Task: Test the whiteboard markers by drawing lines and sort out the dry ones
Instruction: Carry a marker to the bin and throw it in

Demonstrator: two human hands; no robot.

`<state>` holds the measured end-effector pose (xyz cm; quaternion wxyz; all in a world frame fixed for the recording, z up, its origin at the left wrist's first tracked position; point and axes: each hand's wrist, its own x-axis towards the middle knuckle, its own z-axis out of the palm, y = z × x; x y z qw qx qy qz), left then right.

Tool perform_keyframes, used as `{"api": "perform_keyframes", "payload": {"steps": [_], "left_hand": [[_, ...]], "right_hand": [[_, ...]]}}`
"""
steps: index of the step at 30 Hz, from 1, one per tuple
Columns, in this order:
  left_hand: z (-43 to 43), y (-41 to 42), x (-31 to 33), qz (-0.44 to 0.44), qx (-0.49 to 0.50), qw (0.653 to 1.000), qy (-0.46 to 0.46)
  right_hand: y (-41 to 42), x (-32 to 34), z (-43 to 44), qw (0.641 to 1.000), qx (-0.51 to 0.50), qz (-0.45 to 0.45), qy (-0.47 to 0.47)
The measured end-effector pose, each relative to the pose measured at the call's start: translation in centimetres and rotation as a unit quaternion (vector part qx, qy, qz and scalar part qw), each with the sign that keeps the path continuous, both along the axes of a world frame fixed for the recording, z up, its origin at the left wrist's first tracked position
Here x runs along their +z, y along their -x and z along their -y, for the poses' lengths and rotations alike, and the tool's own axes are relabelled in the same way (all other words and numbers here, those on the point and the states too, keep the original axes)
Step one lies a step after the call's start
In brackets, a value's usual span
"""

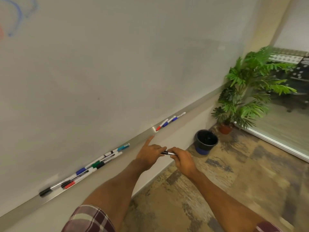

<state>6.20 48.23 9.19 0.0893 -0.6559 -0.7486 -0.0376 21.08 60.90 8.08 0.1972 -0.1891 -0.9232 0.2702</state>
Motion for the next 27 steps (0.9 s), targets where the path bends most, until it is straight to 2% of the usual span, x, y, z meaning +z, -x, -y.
{"api": "perform_keyframes", "payload": {"steps": [3, 9, 12, 16, 21, 27], "left_hand": [[-3.3, -1.7, -0.8, 0.002, -0.027, 1.000, -0.012], [-9.2, -5.7, -1.7, -0.006, -0.163, 0.977, -0.137], [-12.1, -7.0, -2.7, 0.017, -0.185, 0.973, -0.140], [-16.4, -8.3, -4.5, 0.086, -0.177, 0.977, -0.085], [-22.2, -9.7, -4.7, 0.150, -0.075, 0.985, 0.030], [-28.6, -8.5, -6.7, 0.136, -0.019, 0.983, 0.119]], "right_hand": [[-2.3, -0.2, -2.3, 0.999, -0.025, 0.001, 0.020], [-6.7, -1.5, -6.4, 0.996, -0.073, 0.036, 0.047], [-8.5, -1.5, -8.8, 0.992, -0.101, 0.050, 0.054], [-10.3, -1.5, -11.5, 0.991, -0.115, 0.057, 0.048], [-10.0, -3.1, -16.1, 0.976, -0.201, 0.076, 0.028], [-8.1, -4.7, -22.3, 0.945, -0.293, 0.148, -0.021]]}}
